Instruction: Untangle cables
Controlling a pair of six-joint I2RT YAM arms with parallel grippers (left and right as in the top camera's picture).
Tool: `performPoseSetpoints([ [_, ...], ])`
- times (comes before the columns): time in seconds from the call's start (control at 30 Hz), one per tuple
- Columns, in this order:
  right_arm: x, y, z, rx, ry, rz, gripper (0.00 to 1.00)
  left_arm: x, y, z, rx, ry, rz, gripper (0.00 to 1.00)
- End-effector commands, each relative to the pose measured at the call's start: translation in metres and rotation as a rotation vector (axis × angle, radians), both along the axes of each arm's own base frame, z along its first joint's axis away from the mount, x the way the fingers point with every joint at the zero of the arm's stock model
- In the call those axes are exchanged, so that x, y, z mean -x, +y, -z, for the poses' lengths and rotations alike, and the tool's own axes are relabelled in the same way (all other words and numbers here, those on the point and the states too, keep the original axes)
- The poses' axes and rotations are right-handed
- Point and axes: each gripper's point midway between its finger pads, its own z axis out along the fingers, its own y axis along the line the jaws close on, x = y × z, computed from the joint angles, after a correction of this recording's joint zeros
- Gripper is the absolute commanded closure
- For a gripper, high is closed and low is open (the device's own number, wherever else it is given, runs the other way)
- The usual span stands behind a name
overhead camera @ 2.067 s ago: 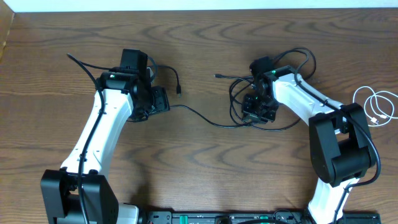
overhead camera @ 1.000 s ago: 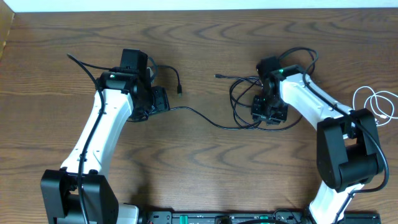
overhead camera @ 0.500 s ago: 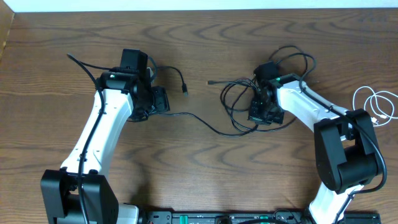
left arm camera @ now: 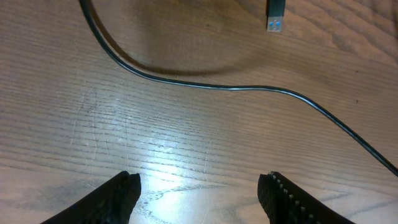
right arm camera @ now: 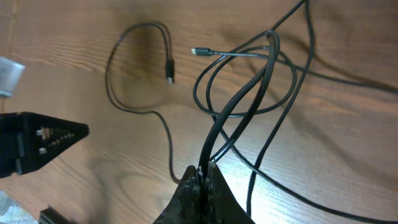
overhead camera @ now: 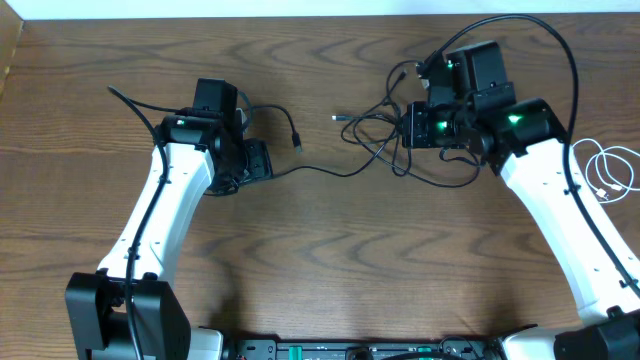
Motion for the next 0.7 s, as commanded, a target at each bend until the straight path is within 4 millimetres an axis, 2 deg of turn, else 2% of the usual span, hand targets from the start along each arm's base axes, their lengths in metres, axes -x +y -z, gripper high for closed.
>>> performPoseSetpoints([
  [0.0,-0.001,0.004,-0.006,-0.01,-0.029,-0.037,0.99,-0.001,-0.001,-0.007,0.011,-0.019,-0.002,0.34],
  [0.13,-0.003,0.008,-0.01,-0.033,-0.046,-0.05,0.99,-0.001,-0.003,-0.008,0.025,-0.018,0.0,0.34],
  [0.33,-0.012,0.031,-0.037,-0.171,-0.126,-0.107,0.99,-0.006,-0.039,-0.021,0.237,-0.045,0.056,0.34],
  [0.5,-0.012,0.031,-0.037,-0.21,-0.07,-0.043,0.99,-0.01,-0.068,-0.036,0.382,-0.079,0.12,0.34],
  [0.67,-0.009,0.034,-0.036,-0.245,-0.014,0.005,0.99,-0.011,-0.085,-0.039,0.403,-0.085,0.125,0.34],
])
